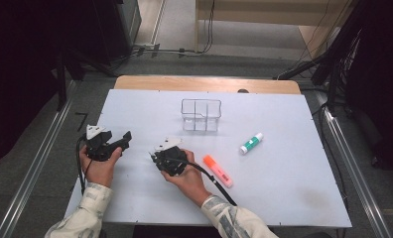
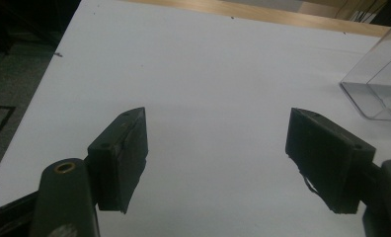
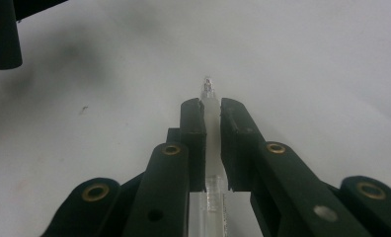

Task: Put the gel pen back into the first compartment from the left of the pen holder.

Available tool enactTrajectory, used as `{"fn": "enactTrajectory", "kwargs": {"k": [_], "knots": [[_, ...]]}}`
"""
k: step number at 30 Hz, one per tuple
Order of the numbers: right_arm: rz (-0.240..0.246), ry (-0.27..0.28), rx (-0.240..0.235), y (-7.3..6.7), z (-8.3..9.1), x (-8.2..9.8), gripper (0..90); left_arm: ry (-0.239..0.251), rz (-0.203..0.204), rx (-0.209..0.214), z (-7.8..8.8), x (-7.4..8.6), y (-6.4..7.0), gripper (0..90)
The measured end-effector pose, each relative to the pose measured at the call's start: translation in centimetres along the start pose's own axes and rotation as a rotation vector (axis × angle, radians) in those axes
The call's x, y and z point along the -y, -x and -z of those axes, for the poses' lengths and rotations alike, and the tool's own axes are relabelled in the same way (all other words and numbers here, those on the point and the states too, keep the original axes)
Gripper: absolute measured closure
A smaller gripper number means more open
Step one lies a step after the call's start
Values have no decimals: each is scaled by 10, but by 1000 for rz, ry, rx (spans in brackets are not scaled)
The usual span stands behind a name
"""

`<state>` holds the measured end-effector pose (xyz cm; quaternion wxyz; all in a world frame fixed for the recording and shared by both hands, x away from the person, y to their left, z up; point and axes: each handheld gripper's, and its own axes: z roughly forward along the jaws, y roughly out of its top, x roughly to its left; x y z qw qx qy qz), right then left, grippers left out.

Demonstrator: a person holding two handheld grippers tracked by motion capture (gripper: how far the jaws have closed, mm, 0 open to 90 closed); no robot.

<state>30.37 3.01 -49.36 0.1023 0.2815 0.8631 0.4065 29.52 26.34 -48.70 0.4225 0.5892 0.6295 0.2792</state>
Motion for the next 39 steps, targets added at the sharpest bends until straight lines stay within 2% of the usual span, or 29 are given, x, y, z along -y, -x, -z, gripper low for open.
{"fn": "enactTrajectory", "kwargs": {"k": [6, 14, 21, 27, 39], "knots": [[-21, 9, 3, 14, 10, -5, 792, 0, -1, -3, 0, 0, 0, 248], [-46, 41, 45, 36, 25, -14, 791, 2, 1, -2, 1, 0, 0, 248], [-66, 65, 62, 48, 33, -22, 792, 1, 3, -4, 0, 0, 0, 248], [-96, 99, 91, 67, 44, -32, 792, 3, 4, -5, 0, 0, 0, 248], [-115, 135, 159, 92, 58, -50, 792, 4, 2, -1, 0, 0, 0, 248]]}}
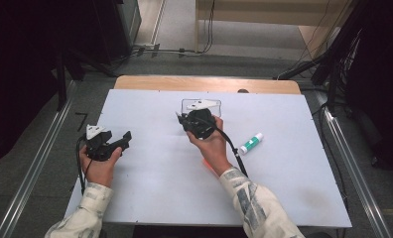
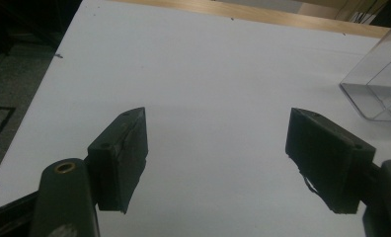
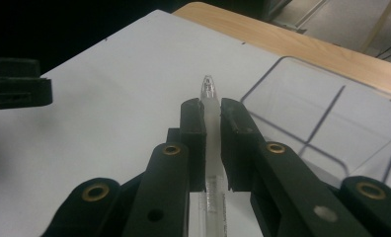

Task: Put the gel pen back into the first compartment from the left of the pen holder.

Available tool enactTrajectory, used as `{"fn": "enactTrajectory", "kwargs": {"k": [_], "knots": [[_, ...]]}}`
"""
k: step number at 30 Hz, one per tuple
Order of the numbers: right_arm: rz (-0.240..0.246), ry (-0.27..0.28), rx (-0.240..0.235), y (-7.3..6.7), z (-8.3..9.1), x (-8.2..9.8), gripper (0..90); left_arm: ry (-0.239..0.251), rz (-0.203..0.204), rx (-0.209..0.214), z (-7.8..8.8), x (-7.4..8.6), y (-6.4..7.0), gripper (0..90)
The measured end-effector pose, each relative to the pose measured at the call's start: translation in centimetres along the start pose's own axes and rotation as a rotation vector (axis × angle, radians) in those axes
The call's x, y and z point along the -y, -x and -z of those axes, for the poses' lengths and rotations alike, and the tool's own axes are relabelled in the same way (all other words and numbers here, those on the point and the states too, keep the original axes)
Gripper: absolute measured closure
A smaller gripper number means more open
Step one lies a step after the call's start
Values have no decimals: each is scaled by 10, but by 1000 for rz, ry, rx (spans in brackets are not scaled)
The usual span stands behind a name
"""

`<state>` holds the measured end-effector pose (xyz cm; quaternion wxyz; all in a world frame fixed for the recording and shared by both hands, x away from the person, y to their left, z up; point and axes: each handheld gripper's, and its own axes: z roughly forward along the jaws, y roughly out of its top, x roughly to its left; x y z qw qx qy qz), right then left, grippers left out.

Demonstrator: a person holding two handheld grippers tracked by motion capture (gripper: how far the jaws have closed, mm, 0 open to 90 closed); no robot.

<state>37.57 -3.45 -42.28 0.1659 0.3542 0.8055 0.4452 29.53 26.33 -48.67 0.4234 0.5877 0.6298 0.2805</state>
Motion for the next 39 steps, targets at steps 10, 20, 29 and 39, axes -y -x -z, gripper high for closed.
{"fn": "enactTrajectory", "kwargs": {"k": [10, 20, 29, 39], "knots": [[-51, 23, 41, 21, -1, -14, 792, 0, -3, 0, -1, 0, 0, 248], [-51, 24, 58, 31, -12, -28, 792, -7, -9, 2, -1, 1, 1, 252], [-59, 25, 50, 35, -26, -46, 791, -8, -5, 10, -1, 1, 1, 252], [-87, 24, 62, 45, -39, -70, 792, -9, -10, 24, -2, 1, 2, 252]]}}
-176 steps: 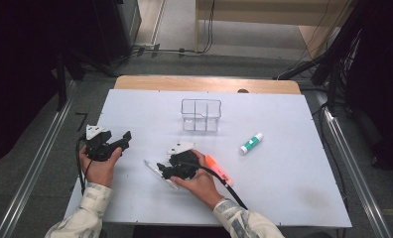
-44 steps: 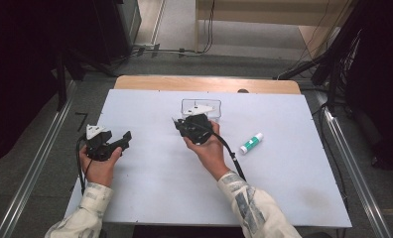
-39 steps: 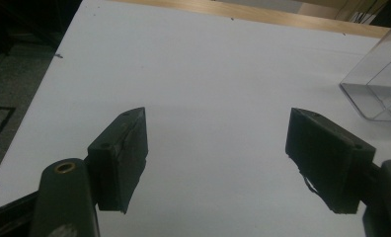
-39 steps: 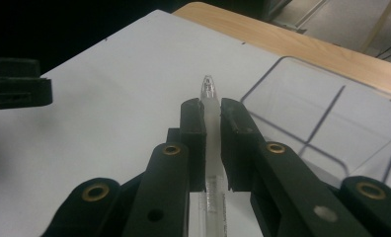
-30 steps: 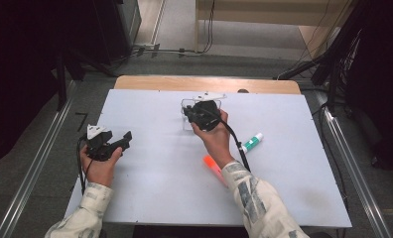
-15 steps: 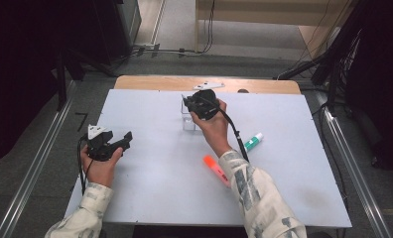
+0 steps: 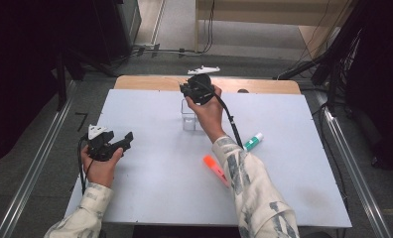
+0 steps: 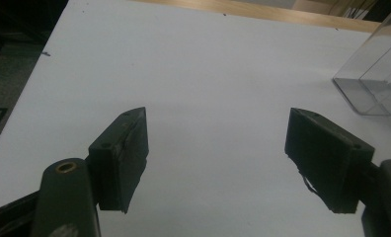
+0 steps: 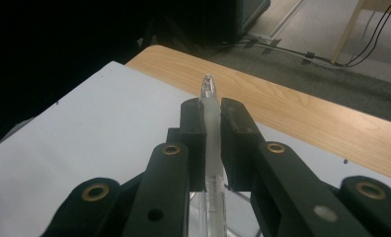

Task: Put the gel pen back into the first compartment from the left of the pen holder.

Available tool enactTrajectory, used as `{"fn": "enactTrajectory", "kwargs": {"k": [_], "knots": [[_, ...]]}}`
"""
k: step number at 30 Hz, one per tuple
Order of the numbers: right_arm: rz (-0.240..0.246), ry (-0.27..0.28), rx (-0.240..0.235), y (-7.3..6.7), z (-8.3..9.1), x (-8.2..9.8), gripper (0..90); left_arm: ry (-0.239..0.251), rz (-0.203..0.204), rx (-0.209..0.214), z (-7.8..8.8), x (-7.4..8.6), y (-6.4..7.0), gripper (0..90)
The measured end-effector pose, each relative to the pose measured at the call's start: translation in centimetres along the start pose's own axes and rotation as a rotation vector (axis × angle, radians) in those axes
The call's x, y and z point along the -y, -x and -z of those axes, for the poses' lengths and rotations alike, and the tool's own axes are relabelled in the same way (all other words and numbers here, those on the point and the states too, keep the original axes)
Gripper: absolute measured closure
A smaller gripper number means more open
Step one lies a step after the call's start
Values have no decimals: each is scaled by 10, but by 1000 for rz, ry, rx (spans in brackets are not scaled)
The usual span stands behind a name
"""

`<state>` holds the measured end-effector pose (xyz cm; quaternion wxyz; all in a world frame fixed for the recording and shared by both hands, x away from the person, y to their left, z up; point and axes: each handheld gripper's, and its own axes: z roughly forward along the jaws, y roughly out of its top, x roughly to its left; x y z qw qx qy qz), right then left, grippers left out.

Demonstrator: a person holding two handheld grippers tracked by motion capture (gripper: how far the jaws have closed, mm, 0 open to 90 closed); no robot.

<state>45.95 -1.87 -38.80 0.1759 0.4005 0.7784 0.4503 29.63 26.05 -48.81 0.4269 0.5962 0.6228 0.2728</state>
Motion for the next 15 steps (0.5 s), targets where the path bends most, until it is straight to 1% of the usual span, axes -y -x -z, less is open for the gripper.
{"fn": "enactTrajectory", "kwargs": {"k": [3, 7, 15], "knots": [[15, -18, 15, -1, -7, -3, 791, -5, -1, 0, 0, 0, -1, 252], [-5, -24, 11, 1, -15, -7, 791, -6, 3, 5, 0, 0, -1, 253], [3, -33, 3, -4, -24, -14, 791, -5, 3, 9, -2, 0, 0, 254]]}}
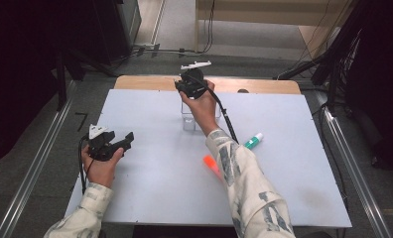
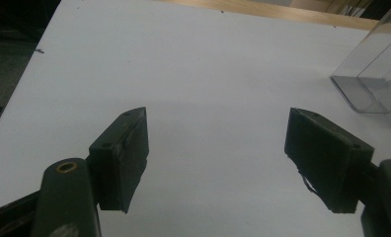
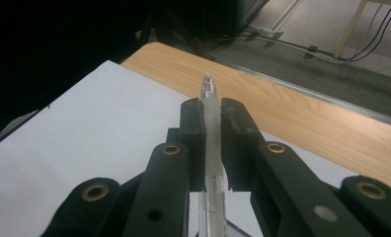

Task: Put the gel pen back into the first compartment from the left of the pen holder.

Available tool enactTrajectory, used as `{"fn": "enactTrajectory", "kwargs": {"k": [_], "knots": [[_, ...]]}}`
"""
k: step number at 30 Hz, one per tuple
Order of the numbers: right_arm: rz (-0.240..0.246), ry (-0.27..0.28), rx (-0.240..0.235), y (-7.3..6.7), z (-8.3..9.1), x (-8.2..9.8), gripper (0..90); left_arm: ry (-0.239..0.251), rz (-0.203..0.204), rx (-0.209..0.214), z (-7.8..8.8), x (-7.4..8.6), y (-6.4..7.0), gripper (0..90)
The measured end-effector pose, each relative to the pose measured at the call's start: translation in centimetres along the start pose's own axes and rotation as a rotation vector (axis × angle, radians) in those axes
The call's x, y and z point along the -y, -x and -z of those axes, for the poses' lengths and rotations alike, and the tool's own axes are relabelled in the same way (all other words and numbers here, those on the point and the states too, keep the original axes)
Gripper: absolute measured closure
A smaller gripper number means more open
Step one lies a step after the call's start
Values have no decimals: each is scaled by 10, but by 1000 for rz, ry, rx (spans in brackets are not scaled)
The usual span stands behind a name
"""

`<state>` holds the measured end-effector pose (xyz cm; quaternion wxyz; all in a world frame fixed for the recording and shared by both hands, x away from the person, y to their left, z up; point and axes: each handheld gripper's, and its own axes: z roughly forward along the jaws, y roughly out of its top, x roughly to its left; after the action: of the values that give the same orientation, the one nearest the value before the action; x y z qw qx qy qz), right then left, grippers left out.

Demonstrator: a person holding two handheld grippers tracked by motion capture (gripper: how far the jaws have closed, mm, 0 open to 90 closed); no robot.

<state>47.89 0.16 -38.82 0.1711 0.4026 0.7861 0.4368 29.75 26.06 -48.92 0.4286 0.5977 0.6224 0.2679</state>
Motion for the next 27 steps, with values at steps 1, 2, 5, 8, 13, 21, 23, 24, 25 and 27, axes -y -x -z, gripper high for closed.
{"fn": "enactTrajectory", "kwargs": {"k": [1, 2, 5, 8, 13, 21, 23, 24, 25, 27], "knots": [[-1, -1, 0, 0, -1, -1, 791, 1, 1, 2, 0, 0, 0, 254], [0, 0, 2, -1, -2, -2, 791, 1, 2, 2, 0, 0, 0, 254], [6, -8, 6, -2, -6, -4, 790, 1, 3, 4, 0, 0, 0, 254], [4, -7, 12, -2, -9, -5, 790, -2, 3, 5, 0, 0, -1, 254], [8, -8, 17, 0, -11, -6, 789, -4, 3, 2, 0, 0, -1, 255], [-6, 1, 15, 2, -10, -7, 785, -4, 2, 4, 0, 0, -1, 254], [-1, -3, 17, 2, -9, -7, 785, -3, 1, 2, 0, 0, -1, 254], [1, -6, 19, 1, -8, -6, 785, -3, 2, 3, 0, 0, -1, 254], [6, -6, 19, 1, -7, -6, 785, -4, 1, 2, 0, 0, -2, 254], [6, -6, 19, 1, -5, -3, 785, -3, 0, 1, 0, 0, -2, 254]]}}
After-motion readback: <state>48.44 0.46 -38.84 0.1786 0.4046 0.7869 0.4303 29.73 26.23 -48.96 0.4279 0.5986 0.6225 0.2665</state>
